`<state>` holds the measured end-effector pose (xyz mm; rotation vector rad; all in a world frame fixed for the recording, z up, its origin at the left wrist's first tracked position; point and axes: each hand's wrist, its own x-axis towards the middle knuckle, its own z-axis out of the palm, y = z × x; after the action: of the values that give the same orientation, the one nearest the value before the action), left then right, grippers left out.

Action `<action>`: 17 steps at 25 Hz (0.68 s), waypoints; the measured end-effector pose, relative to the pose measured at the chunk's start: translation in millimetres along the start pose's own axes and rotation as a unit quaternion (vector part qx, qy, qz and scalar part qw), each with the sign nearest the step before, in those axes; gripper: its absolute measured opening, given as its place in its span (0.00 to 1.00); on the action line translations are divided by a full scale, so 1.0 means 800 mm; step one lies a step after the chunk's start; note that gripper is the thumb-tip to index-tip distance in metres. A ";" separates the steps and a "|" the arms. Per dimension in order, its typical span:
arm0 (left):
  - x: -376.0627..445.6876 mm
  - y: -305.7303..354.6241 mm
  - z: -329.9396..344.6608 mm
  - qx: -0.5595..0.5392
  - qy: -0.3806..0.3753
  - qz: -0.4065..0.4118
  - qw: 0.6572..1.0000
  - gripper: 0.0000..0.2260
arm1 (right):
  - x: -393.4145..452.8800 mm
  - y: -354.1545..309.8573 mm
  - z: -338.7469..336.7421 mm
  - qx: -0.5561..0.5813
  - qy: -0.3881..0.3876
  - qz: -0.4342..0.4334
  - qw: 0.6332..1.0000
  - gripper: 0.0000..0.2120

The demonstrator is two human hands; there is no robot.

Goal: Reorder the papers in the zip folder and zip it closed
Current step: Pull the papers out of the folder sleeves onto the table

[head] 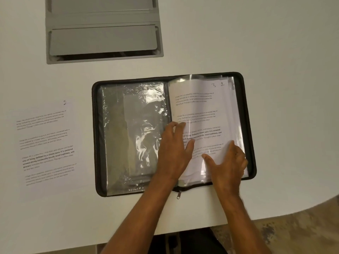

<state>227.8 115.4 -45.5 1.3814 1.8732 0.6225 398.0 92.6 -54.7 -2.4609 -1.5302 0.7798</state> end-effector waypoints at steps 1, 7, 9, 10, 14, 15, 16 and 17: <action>0.006 0.002 0.001 0.003 0.009 -0.006 1.000 0.26 | 0.003 0.002 -0.002 -0.014 -0.005 -0.012 1.000 0.48; 0.125 0.026 -0.034 0.011 0.022 -0.001 1.000 0.34 | 0.004 0.008 -0.003 -0.008 0.000 -0.045 0.999 0.42; 0.173 0.032 -0.049 0.046 -0.002 0.013 0.999 0.33 | 0.006 0.010 -0.003 0.000 0.003 -0.046 0.999 0.42; 0.193 0.034 -0.054 0.080 -0.018 0.015 0.997 0.31 | 0.008 0.011 -0.003 0.000 0.002 -0.046 0.999 0.42; 0.238 0.042 -0.063 0.135 -0.044 0.010 0.990 0.18 | 0.013 0.009 -0.006 0.002 -0.017 -0.040 0.999 0.45; 0.245 0.046 -0.064 0.128 -0.044 0.001 0.991 0.15 | 0.016 0.008 -0.008 0.013 -0.027 -0.034 0.999 0.45; 0.249 0.047 -0.065 0.114 -0.046 -0.009 0.992 0.13 | 0.019 0.006 -0.010 0.033 -0.037 -0.030 0.998 0.45; 0.252 0.047 -0.066 0.092 -0.051 -0.019 0.994 0.11 | 0.023 0.003 -0.014 0.061 -0.043 -0.029 0.997 0.43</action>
<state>175.1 320.3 -37.3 1.4619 1.9070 0.3612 411.6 109.1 -52.4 -2.3149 -1.5255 0.9503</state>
